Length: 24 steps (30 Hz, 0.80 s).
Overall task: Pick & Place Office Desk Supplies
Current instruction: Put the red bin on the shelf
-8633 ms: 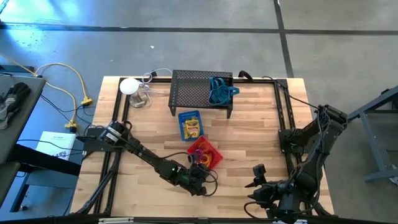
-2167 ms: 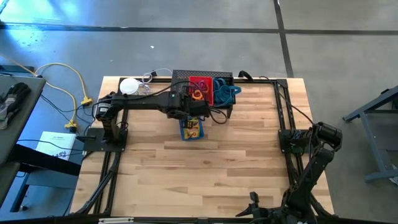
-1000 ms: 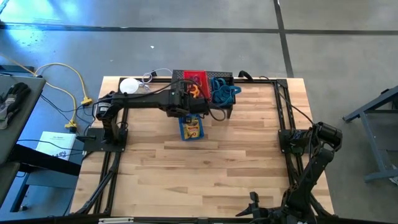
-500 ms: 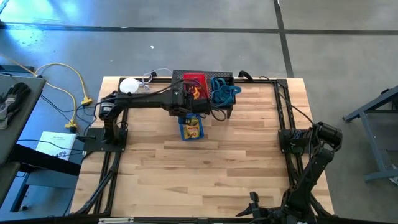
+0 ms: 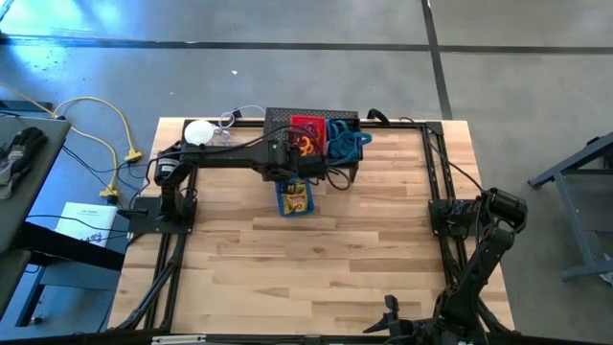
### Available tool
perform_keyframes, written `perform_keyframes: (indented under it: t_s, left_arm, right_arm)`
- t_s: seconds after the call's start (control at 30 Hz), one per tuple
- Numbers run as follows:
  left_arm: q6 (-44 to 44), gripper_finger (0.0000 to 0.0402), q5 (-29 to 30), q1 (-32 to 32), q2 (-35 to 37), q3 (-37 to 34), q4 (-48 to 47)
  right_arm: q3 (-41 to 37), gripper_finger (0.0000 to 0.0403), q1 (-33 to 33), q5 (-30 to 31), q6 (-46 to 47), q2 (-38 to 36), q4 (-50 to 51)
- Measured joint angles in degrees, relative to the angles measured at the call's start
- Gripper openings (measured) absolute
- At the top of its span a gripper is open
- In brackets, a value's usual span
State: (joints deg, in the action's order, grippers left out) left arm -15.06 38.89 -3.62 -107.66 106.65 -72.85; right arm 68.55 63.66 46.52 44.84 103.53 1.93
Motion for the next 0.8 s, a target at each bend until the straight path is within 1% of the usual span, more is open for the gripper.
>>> perform_keyframes:
  t_s: [0.23, 0.37, 0.5, 0.8]
  left_arm:
    - [0.2, 0.0021, -1.7, 0.2, 0.0, 0.0, 1.4]
    - [0.1, 0.003, -1.8, 0.3, 0.0, 0.0, 1.3]
    - [0.9, 0.0056, -1.6, 0.5, 0.0, 0.0, 1.4]
    - [1.6, 0.0125, 4.2, 1.7, 0.1, 0.0, 1.5]
  right_arm:
    - [0.0, 0.0151, 0.0, 0.0, 0.1, 0.0, 0.0]
    - [0.0, 0.0151, 0.0, 0.0, 0.1, 0.0, 0.0]
    - [0.0, 0.0151, 0.0, 0.0, 0.1, 0.0, 0.0]
    - [0.0, 0.0151, 0.0, 0.0, 0.1, 0.0, 0.2]
